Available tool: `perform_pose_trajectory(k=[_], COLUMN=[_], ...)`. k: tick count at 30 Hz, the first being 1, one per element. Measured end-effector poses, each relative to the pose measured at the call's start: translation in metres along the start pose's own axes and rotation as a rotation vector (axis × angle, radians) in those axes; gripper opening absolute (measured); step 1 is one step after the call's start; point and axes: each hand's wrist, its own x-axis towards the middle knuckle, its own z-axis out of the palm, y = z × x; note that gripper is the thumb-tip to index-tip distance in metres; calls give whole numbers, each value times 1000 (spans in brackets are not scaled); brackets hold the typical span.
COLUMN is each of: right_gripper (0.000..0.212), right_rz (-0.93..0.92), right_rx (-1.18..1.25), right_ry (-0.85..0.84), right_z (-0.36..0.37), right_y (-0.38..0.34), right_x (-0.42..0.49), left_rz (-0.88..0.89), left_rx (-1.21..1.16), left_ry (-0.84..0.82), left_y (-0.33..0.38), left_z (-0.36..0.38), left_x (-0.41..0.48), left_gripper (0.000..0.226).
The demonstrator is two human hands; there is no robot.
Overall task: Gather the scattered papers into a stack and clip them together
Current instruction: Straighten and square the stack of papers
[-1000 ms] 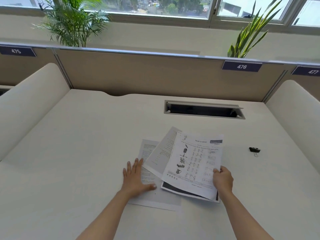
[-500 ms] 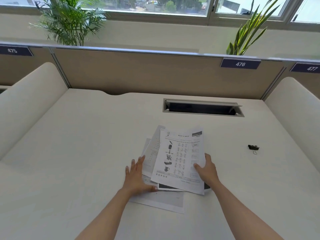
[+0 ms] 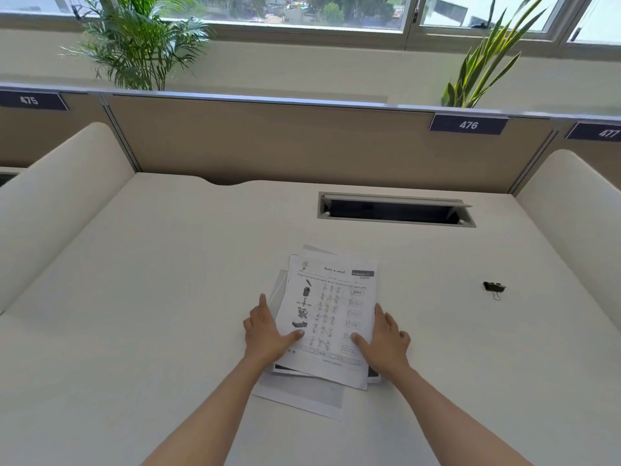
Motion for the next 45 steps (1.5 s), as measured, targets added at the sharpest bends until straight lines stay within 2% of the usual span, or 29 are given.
perform_pose_trajectory(k=[3, 8, 12, 17, 21, 24, 27, 30, 34, 37, 41, 45], right_gripper=[82, 74, 71, 71, 76, 88, 91, 86, 80, 68, 36, 34], right_rz=[-5, -48, -50, -33, -7, 9, 32, 78, 212, 270, 131, -40], right_rx=[-1, -80, -108, -109, -100, -68, -4, 180, 735, 942, 1057, 1188], right_ry=[-21, -40, -39, -68, -186, -238, -243, -208, -90, -65, -97, -28], right_z=[9, 14, 15, 15, 12, 14, 13, 4, -16, -35, -55, -71], right_y=[0, 8, 9, 8, 1, -6, -9, -11, -18, -20, -12, -11], right_x=[-6, -10, -11, -10, -10, -11, -12, -12, -8, -3, -1, -7], left_rz=[-88, -196, -229, -172, -252, -250, -202, -161, -95, -25, 38, 87], left_rx=[94, -81, -259, -508, -794, -802, -792, -833, -894, -964, -1018, -1018], left_ry=[-17, -38, -97, -72, -169, -200, -187, -194, -216, -237, -281, -292], left_y=[11, 16, 9, 2, 7, 11, 15, 20, 28, 36, 43, 44], left_z=[1, -6, -15, -11, -6, -2, -4, -10, -20, -27, -37, -44], left_x=[-2, 9, 17, 13, 5, -1, -3, -1, -1, -4, -8, -10], left_gripper=[127, 114, 82, 28, 29, 30, 29, 31, 32, 29, 26, 29])
